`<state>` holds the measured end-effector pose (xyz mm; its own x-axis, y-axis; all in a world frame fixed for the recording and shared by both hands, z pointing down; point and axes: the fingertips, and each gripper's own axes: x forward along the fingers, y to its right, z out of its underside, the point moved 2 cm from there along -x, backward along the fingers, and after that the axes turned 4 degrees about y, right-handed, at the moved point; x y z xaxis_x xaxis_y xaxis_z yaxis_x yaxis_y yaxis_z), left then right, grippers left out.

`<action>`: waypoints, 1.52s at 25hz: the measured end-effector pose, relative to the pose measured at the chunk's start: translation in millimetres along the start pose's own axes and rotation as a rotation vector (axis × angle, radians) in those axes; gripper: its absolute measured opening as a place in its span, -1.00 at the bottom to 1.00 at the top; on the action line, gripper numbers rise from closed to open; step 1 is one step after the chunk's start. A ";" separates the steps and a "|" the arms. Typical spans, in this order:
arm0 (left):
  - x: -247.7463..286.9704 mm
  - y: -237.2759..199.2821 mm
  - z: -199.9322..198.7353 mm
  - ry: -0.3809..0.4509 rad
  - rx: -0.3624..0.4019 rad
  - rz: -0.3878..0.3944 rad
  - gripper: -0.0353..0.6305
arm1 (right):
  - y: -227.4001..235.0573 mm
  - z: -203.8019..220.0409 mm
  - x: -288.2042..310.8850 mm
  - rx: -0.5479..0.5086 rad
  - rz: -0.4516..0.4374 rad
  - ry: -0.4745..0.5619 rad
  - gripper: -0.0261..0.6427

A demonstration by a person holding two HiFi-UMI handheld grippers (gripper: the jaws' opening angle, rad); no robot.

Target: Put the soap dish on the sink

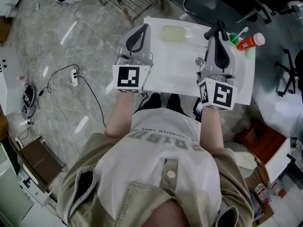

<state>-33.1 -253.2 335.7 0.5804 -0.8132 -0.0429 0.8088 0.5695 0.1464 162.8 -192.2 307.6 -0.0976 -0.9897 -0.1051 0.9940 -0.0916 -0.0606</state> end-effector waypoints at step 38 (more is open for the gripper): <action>-7.0 -16.7 -27.4 0.078 -0.020 -0.084 -0.87 | -6.7 -17.7 4.4 -0.097 -0.008 0.054 -0.92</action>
<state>-48.0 -253.7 306.5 0.5156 -0.8467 -0.1315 0.8561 0.5027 0.1198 154.8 -194.0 290.0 -0.1107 -0.9813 -0.1573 0.9838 -0.0857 -0.1574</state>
